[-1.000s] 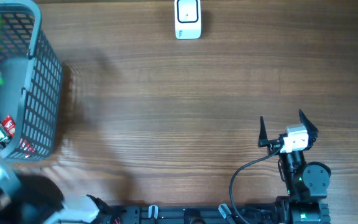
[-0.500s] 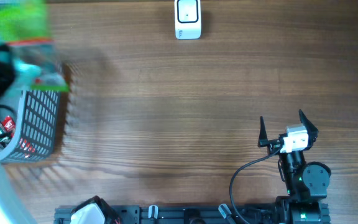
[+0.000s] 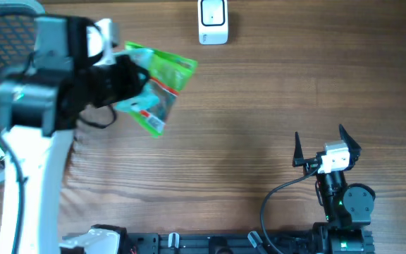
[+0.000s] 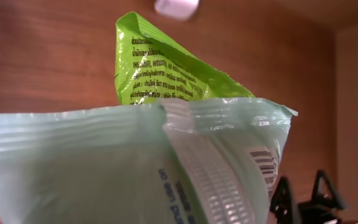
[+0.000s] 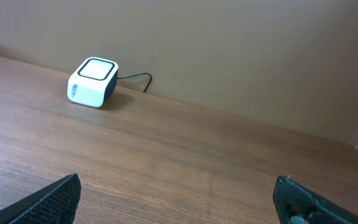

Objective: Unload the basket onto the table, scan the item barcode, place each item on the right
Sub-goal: 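Carry the green bag with the left gripper toward the scanner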

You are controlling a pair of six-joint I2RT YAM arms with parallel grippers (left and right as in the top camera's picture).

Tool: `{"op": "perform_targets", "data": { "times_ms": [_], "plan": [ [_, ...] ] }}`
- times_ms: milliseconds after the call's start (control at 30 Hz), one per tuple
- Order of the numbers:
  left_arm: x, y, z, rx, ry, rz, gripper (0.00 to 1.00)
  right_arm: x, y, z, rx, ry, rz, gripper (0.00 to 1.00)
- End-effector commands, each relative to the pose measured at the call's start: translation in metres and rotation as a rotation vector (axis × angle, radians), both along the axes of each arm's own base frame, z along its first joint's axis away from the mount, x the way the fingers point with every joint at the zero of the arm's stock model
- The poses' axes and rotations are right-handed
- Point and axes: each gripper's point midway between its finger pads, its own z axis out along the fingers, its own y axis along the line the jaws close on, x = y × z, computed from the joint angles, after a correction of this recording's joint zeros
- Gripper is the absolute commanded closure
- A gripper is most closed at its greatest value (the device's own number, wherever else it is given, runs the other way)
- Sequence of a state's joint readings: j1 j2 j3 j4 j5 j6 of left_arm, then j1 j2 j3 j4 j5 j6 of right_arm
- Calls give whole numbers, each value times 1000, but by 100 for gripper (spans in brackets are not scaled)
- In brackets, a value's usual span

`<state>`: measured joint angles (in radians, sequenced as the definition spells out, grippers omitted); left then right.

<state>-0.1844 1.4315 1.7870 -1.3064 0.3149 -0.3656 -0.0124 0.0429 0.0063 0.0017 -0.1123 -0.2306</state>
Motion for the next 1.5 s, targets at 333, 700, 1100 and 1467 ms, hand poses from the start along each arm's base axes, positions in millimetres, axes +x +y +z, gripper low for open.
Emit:
{"op": "perform_targets", "data": {
  "times_ms": [333, 700, 1100, 1467],
  "plan": [
    [29, -132, -116, 101, 218, -241, 96, 0, 2, 1, -5, -5, 12, 0],
    [43, -151, -201, 176, 386, -175, 96, 0, 2, 1, -5, -5, 12, 0],
    [29, -148, -279, 239, 504, -186, 47, 0, 2, 1, -5, -5, 12, 0],
    [57, -148, -196, 183, 268, -273, 0, 0, 2, 1, -5, -5, 12, 0]
  ]
}}
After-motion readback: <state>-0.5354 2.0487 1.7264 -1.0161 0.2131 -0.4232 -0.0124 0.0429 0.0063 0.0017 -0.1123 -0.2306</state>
